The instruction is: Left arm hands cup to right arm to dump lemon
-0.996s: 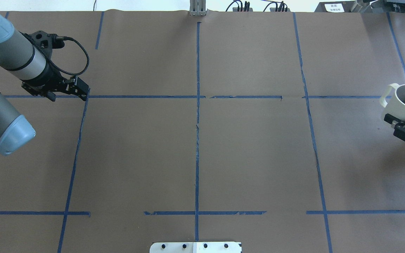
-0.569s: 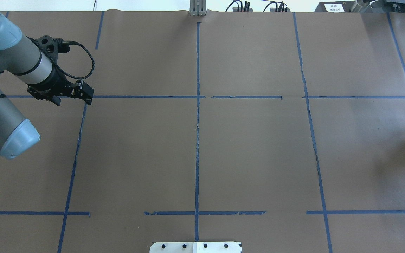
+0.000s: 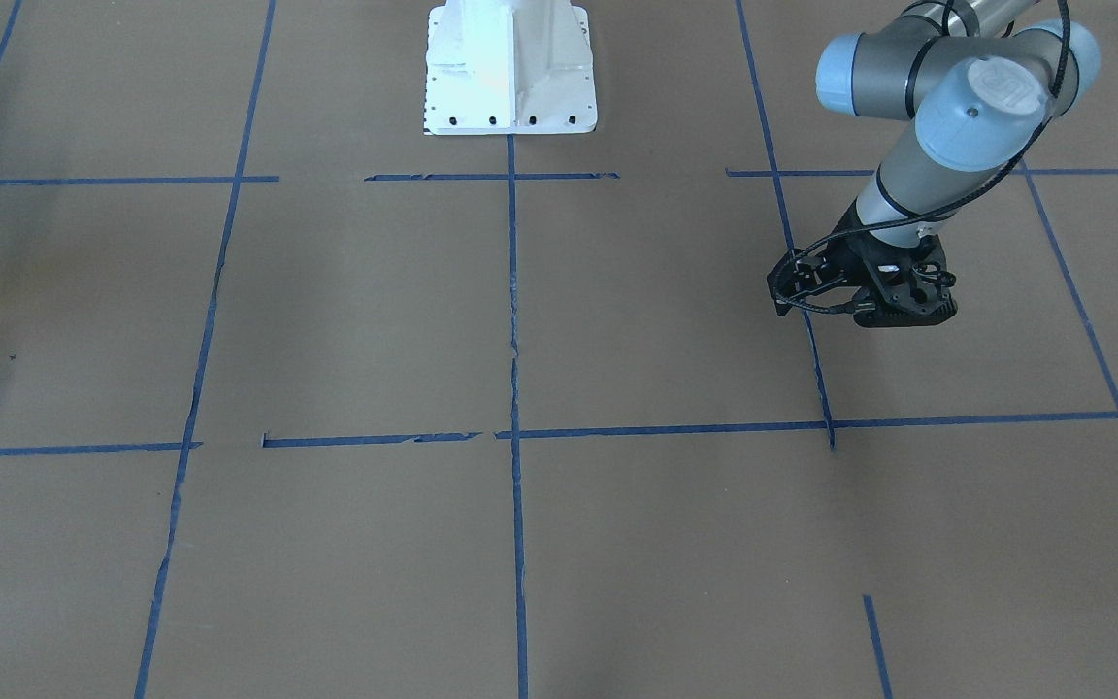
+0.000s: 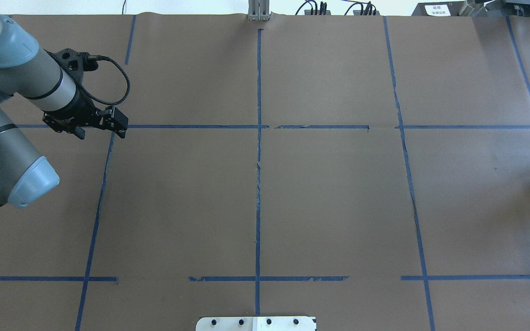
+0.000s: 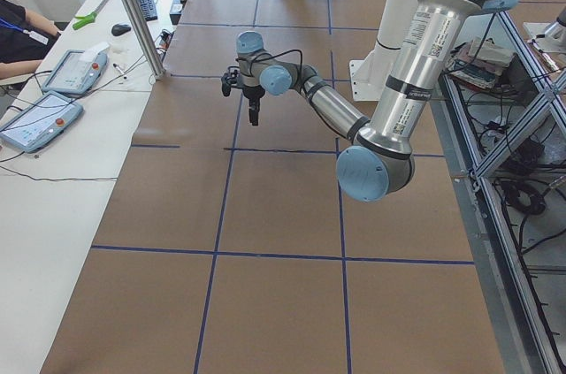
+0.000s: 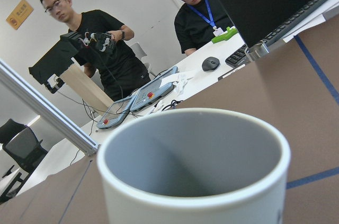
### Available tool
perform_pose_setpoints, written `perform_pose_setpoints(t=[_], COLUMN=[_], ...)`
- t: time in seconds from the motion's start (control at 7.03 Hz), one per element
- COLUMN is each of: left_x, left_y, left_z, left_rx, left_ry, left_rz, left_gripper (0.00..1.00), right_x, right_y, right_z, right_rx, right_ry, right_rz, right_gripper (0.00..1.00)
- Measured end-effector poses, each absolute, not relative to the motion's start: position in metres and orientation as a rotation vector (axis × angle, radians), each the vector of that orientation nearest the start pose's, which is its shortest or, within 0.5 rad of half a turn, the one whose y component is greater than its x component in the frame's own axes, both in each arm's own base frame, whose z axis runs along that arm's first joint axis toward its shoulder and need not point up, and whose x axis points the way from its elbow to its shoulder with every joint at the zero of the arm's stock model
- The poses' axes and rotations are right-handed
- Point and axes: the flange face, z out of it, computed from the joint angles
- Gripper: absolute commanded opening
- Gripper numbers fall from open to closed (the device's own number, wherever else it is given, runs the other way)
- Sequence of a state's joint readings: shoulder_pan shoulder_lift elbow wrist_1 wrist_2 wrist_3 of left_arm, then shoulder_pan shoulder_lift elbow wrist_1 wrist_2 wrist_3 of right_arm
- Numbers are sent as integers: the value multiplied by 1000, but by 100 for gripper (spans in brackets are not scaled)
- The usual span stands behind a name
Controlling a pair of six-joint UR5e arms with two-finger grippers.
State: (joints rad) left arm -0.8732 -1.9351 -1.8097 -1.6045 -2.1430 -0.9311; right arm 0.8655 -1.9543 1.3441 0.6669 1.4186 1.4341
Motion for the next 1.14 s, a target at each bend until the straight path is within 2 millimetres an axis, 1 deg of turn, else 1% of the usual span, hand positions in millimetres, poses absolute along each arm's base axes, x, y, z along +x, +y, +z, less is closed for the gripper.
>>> perform_pose_setpoints(t=[0.14,0.43,0.57,0.85,1.0,1.14], left_x=[328,328,328,329,329,329], left_y=[-515,-515,-515,-516,-516,-516], left_z=[344,343,341,339,338,337], left_rx=[24,25,26,30,31,32], left_ry=[830,831,832,835,836,836], left_rz=[-39,-39,-39,-37,-37,-36], left_gripper=[100,100,100,100,100,100], right_x=[-49,-39,-34,-23,-16,-5], right_y=[-295,-301,-306,-315,-317,-317], right_z=[678,694,698,696,694,694], right_rx=[847,739,679,547,468,374], right_ry=[-1486,-1644,-1716,-1858,-1932,-2009], right_rz=[787,973,1065,1240,1326,1433], right_gripper=[2,2,3,4,4,5])
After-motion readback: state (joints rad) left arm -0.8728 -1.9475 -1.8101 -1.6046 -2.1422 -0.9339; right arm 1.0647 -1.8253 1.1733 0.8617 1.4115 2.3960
